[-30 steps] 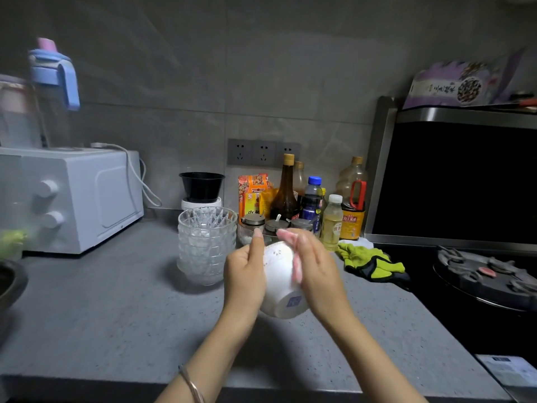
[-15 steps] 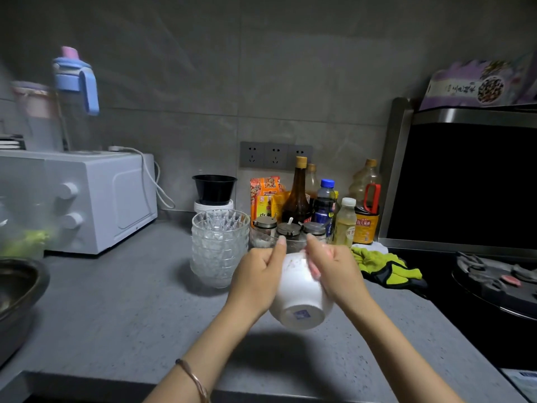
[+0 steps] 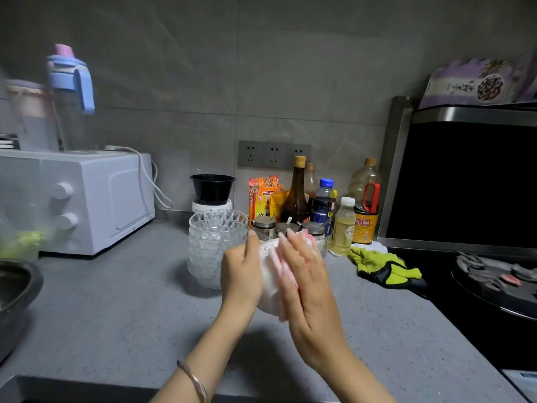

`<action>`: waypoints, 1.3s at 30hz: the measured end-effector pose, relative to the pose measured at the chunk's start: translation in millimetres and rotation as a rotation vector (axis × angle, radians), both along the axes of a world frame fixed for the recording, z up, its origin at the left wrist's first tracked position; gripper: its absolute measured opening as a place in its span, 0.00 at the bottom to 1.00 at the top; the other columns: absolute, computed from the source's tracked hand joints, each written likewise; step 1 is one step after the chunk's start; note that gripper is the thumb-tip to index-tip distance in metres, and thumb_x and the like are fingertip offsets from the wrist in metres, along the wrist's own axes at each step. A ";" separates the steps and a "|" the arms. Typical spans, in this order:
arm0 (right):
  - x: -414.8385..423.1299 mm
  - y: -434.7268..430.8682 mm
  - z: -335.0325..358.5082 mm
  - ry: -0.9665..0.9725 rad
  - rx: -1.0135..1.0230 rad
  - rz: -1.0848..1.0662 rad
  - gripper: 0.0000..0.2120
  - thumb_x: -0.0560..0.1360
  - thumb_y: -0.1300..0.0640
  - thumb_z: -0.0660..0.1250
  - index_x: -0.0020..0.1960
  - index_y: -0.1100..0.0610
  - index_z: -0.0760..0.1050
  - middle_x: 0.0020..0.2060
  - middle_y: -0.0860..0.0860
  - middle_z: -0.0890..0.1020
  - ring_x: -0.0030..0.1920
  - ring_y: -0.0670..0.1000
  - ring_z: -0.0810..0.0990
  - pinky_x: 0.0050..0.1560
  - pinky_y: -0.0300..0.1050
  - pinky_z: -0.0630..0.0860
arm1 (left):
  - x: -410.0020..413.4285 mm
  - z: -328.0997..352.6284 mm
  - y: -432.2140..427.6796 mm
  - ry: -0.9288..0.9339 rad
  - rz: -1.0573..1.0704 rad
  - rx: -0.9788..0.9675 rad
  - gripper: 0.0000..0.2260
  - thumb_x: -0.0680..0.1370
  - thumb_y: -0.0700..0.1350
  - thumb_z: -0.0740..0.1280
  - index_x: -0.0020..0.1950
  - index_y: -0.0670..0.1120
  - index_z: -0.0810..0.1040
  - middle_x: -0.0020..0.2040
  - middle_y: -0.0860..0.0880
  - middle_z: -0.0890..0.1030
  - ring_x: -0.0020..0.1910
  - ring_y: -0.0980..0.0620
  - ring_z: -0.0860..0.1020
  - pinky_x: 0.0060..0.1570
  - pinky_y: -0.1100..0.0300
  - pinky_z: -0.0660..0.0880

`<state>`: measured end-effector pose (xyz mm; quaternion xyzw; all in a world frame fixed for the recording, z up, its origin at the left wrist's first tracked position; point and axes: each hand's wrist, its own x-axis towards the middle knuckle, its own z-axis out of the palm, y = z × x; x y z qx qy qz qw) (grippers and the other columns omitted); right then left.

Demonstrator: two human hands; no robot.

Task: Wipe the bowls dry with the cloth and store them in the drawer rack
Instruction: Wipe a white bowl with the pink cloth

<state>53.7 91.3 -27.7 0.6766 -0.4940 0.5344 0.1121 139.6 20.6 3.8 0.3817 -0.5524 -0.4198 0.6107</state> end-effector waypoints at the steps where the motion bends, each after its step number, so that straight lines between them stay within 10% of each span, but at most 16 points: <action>1: -2.5 -3.1 2.6 0.034 -0.021 -0.045 0.21 0.82 0.46 0.47 0.74 0.45 0.61 0.72 0.39 0.63 0.74 0.42 0.56 0.74 0.45 0.54 | -0.6 -0.7 1.4 -0.035 -0.005 -0.024 0.24 0.81 0.50 0.59 0.31 0.37 0.75 0.30 0.37 0.77 0.32 0.44 0.75 0.37 0.46 0.73; 7: -17.4 -8.8 29.8 -0.509 0.201 0.233 0.17 0.76 0.42 0.53 0.53 0.45 0.78 0.47 0.31 0.80 0.51 0.36 0.78 0.48 0.29 0.73 | -1.8 -3.0 12.2 0.075 -0.165 0.073 0.19 0.81 0.49 0.59 0.32 0.45 0.76 0.26 0.50 0.80 0.26 0.52 0.79 0.27 0.63 0.72; 11: -24.2 -5.1 33.0 -0.785 0.397 0.215 0.19 0.80 0.43 0.56 0.40 0.51 0.79 0.29 0.46 0.83 0.31 0.41 0.82 0.28 0.30 0.73 | 1.3 -6.5 11.0 0.221 -0.268 0.193 0.17 0.80 0.50 0.60 0.35 0.43 0.77 0.29 0.47 0.81 0.29 0.48 0.80 0.32 0.60 0.72; 16: -33.3 -3.5 43.9 -0.720 0.455 0.140 0.26 0.81 0.49 0.54 0.35 0.67 0.76 0.18 0.46 0.76 0.22 0.39 0.76 0.23 0.29 0.69 | 5.5 -8.4 1.5 -0.097 -0.306 0.113 0.21 0.82 0.52 0.56 0.38 0.40 0.76 0.32 0.46 0.79 0.33 0.52 0.77 0.36 0.60 0.71; 23: -26.5 -13.0 28.7 -0.427 0.247 0.106 0.30 0.78 0.42 0.57 0.20 0.54 0.68 0.23 0.54 0.77 0.30 0.47 0.79 0.31 0.35 0.70 | -0.2 -6.3 4.8 -0.371 -0.161 -0.256 0.27 0.77 0.61 0.56 0.25 0.46 0.74 0.24 0.47 0.77 0.28 0.47 0.78 0.30 0.50 0.71; 27: -17.8 -10.0 16.9 -0.624 0.174 0.226 0.22 0.78 0.42 0.53 0.46 0.52 0.82 0.42 0.48 0.84 0.44 0.45 0.82 0.39 0.35 0.75 | 0.2 -3.8 7.6 -0.130 -0.096 -0.104 0.24 0.81 0.53 0.59 0.28 0.43 0.74 0.25 0.47 0.77 0.27 0.48 0.79 0.28 0.55 0.72; 31: -3.0 3.0 0.2 -0.502 0.113 0.278 0.21 0.76 0.33 0.47 0.67 0.32 0.64 0.70 0.33 0.64 0.70 0.36 0.64 0.66 0.31 0.64 | 3.0 0.1 1.8 0.167 -0.090 0.182 0.19 0.80 0.49 0.59 0.32 0.43 0.74 0.28 0.45 0.79 0.30 0.45 0.79 0.33 0.58 0.71; 35: 2.2 2.0 -6.6 0.025 -0.027 -0.021 0.23 0.82 0.45 0.45 0.74 0.49 0.61 0.74 0.41 0.60 0.76 0.45 0.54 0.75 0.44 0.52 | 1.5 0.4 -1.0 0.110 -0.053 0.136 0.20 0.81 0.50 0.59 0.31 0.44 0.74 0.31 0.43 0.77 0.34 0.46 0.76 0.38 0.54 0.71; 39: -10.1 -5.7 12.3 -0.150 0.033 0.020 0.18 0.80 0.43 0.51 0.65 0.43 0.72 0.65 0.38 0.73 0.68 0.41 0.68 0.66 0.42 0.66 | -0.8 -0.9 6.4 -0.008 -0.104 0.101 0.21 0.81 0.50 0.59 0.30 0.45 0.75 0.28 0.46 0.78 0.30 0.47 0.77 0.35 0.56 0.71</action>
